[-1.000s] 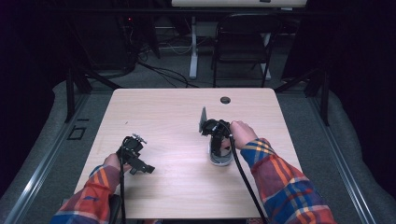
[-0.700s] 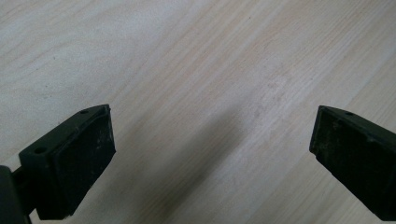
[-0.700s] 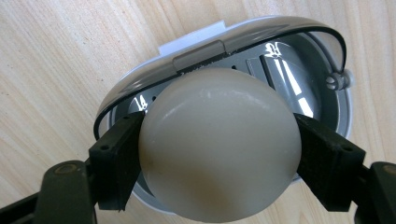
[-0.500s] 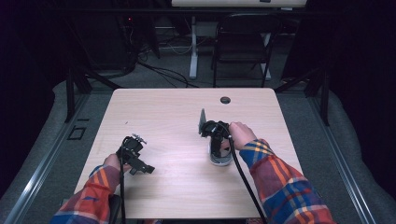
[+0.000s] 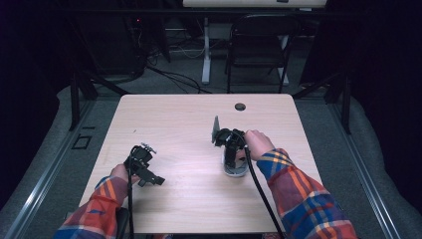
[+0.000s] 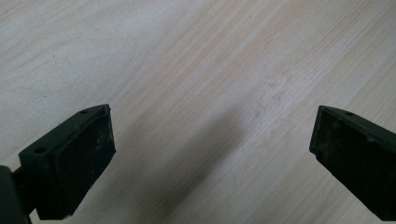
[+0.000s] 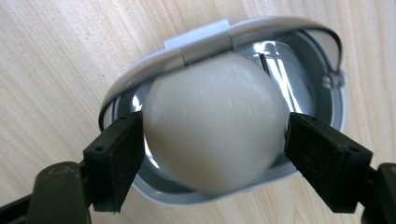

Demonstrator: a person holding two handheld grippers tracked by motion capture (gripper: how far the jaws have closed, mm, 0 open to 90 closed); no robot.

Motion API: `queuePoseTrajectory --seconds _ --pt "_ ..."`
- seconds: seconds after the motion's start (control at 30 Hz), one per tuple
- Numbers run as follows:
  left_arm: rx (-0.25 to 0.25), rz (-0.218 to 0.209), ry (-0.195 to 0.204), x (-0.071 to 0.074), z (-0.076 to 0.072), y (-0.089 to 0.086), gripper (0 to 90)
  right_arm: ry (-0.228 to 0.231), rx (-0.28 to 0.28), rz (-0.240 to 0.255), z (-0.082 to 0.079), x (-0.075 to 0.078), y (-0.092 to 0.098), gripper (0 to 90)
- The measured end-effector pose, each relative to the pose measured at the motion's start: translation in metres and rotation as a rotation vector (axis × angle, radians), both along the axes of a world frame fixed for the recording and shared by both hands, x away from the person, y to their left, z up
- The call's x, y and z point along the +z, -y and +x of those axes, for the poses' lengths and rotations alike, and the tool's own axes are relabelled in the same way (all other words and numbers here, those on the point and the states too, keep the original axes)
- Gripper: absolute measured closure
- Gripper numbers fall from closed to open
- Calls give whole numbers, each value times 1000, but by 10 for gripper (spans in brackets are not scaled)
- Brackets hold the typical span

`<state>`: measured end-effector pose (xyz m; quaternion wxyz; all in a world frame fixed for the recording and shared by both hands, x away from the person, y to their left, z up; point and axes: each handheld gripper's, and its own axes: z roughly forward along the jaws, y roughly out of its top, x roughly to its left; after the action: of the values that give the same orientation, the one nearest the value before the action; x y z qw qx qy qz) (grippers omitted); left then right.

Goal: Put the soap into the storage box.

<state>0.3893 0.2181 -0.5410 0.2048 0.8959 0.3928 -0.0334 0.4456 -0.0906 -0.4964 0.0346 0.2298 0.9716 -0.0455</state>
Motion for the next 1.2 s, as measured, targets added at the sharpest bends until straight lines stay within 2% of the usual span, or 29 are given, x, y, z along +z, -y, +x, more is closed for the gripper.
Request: queuePoseTrajectory --seconds 0.37,0.63,0.9,1.0,1.2 --pt "0 2 -2 0 0 0 0 59 -15 75 -8 27 14 134" --pt "2 1 -1 0 0 0 0 100 -56 143 -15 45 35 85" --pt "2 3 -1 0 0 0 0 147 -86 153 -25 63 58 17" --pt "1 3 -1 0 0 1 0 165 -99 172 -29 66 66 7" --pt "2 4 -2 0 0 1 0 178 -110 179 -40 71 81 0"
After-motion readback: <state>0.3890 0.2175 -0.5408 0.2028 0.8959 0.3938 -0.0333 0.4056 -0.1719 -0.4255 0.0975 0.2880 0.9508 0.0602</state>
